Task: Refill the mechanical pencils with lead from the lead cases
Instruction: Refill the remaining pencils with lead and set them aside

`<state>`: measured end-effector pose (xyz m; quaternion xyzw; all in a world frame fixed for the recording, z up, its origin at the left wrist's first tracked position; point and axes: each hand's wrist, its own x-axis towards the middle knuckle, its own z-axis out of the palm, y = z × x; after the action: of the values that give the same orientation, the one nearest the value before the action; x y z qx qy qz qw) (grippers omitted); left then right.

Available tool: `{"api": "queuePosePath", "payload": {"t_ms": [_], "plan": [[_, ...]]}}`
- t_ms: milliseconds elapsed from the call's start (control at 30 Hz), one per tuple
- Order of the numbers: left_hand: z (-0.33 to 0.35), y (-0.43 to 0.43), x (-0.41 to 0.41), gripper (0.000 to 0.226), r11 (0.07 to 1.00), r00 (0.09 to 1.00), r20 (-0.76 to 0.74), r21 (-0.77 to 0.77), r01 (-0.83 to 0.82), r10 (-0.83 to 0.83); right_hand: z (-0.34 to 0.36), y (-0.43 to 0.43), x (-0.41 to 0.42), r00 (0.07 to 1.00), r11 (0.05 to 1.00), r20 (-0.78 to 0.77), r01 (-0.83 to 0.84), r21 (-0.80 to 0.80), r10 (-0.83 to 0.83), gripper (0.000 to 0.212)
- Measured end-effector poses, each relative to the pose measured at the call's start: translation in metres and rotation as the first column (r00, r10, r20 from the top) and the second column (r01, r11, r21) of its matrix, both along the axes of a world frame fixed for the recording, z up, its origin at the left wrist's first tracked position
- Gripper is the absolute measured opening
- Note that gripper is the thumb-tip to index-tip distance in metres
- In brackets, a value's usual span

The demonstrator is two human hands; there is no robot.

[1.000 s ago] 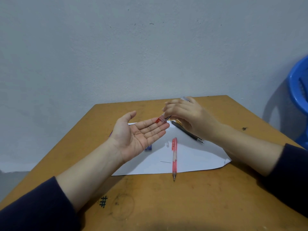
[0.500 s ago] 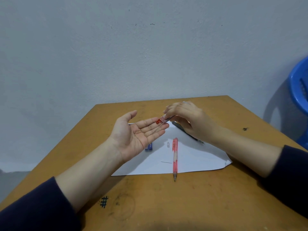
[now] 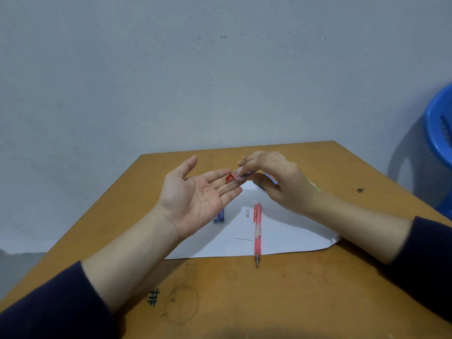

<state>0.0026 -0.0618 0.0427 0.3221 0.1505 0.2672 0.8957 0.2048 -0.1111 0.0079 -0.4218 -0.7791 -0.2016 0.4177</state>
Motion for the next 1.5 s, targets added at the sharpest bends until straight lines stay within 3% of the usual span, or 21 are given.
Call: {"api": "queuePosePath", "payload": {"t_ms": [233, 367, 533, 733, 1067, 1500], "plan": [[0.000, 0.000, 0.001, 0.064, 0.997, 0.997, -0.021, 0.013, -0.074, 0.074, 0.001, 0.001, 0.006, 0.996, 1.000, -0.092, 0.010, -0.010, -0.011, 0.021], [-0.002, -0.003, 0.004, 0.043, 0.966, 0.969, -0.127, 0.178, -0.189, 0.213, 0.000, 0.002, 0.007, 0.992, 1.000, -0.127, 0.010, -0.013, -0.012, 0.023], [-0.006, -0.006, 0.008, 0.018, 0.840, 0.884, -0.191, 0.446, -0.309, 0.427, 0.000, 0.003, 0.009, 0.980, 1.000, -0.198, 0.001, -0.014, -0.004, 0.020], [-0.012, -0.005, 0.008, 0.008, 0.678, 0.809, -0.180, 0.662, -0.321, 0.559, 0.001, 0.004, 0.008, 0.971, 1.000, -0.240, 0.023, -0.001, -0.023, 0.019], [-0.012, -0.007, 0.009, 0.006, 0.652, 0.793, -0.149, 0.668, -0.359, 0.590, 0.003, 0.001, 0.005, 0.967, 1.000, -0.255, 0.027, -0.015, -0.029, 0.018], [-0.011, -0.004, 0.007, 0.009, 0.589, 0.761, -0.079, 0.686, -0.427, 0.644, 0.005, 0.000, -0.001, 0.917, 0.997, -0.394, 0.038, -0.064, -0.060, 0.016]]}}
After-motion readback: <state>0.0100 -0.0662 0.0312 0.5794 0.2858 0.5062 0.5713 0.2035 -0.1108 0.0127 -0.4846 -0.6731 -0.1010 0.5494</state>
